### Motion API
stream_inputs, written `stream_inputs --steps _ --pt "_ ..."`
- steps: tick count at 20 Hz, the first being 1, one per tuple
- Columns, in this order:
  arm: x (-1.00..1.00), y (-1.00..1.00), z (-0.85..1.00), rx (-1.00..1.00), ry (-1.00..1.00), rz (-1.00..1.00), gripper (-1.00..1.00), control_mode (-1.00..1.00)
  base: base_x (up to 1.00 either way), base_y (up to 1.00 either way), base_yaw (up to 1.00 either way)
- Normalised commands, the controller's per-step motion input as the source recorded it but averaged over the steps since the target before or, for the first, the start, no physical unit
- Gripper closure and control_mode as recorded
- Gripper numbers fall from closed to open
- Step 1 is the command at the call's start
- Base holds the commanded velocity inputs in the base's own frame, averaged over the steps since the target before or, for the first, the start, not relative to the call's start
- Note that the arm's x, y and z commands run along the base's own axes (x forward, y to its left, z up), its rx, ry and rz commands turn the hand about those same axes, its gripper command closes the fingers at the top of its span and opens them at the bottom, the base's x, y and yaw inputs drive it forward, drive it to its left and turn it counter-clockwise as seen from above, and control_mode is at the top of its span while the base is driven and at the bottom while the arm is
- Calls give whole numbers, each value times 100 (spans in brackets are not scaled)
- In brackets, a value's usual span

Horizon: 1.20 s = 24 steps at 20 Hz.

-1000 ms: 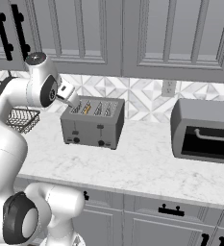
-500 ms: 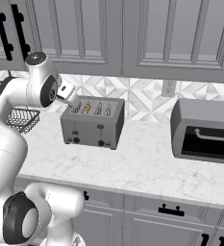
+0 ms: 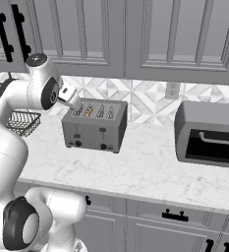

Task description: Start the toaster. Once the lever pops up, take the bread to the plate on the dining counter.

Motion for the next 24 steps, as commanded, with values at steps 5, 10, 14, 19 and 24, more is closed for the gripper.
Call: stream_inputs --steps 5,10,14,19,24 --pt "0 0 0 0 0 0 -100 -100 0 0 0" --pt "0 0 0 0 0 0 -100 -100 0 0 0" --pt "0 0 0 0 0 0 -100 -100 0 0 0" --pt "0 0 0 0 0 0 -100 -100 0 0 0" --pt "0 0 0 0 0 0 -100 -100 0 0 0"
